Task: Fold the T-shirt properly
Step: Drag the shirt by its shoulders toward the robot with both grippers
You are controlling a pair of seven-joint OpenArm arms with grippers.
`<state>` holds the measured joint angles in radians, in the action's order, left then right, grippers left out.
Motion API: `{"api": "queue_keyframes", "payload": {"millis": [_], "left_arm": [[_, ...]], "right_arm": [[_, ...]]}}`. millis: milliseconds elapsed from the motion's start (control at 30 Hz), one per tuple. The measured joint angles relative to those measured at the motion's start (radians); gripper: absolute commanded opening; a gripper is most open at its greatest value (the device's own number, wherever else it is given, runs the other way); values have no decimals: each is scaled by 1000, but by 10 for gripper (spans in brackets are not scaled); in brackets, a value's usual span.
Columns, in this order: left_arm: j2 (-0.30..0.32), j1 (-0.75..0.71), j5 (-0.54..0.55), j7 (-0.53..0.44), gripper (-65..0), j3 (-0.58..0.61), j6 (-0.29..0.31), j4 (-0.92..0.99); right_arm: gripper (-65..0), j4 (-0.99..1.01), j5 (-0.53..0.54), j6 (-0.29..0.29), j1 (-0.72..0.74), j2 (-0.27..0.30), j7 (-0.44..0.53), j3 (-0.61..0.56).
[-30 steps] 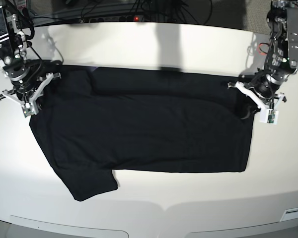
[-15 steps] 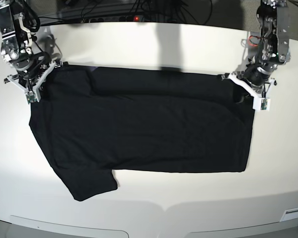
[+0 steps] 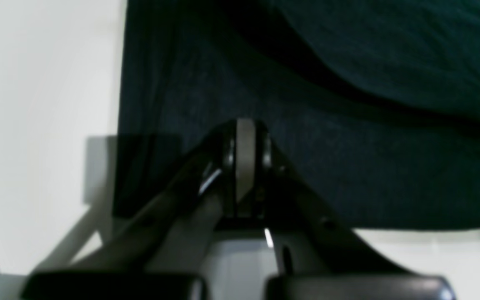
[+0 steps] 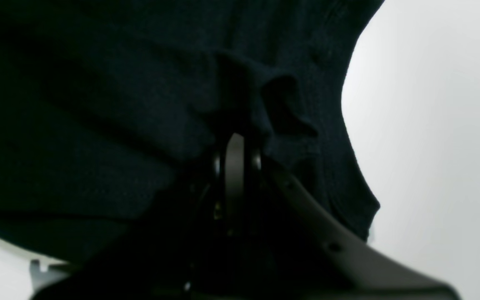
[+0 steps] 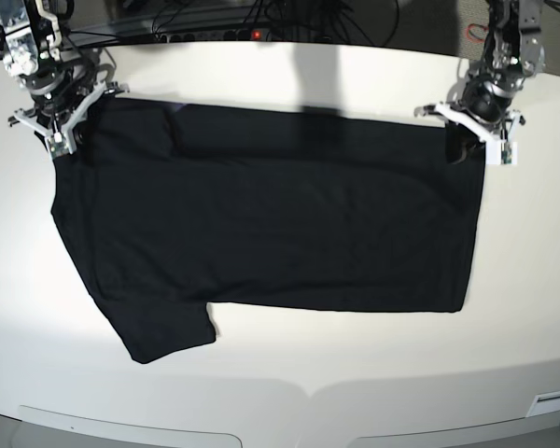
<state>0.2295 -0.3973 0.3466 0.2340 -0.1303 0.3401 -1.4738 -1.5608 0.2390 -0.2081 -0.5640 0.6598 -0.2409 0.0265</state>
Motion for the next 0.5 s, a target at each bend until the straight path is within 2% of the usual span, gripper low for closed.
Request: {"api": "queue_keyframes", "payload": {"millis": [233,367,500], "left_arm": [[3,-120,3,-42,-650,-2,0,-54],[3,-180,2,-46,-650,-2,0,-89],[3,-238,-9,-19,-650,-2,-2,-144]], "right_arm": [[-650,-39,-12,12,-108,-10,35,6],[-650,-57,-19,19,-166,-68,85,35],[-650,-83,-45,11,-208,-135,86,100]]}}
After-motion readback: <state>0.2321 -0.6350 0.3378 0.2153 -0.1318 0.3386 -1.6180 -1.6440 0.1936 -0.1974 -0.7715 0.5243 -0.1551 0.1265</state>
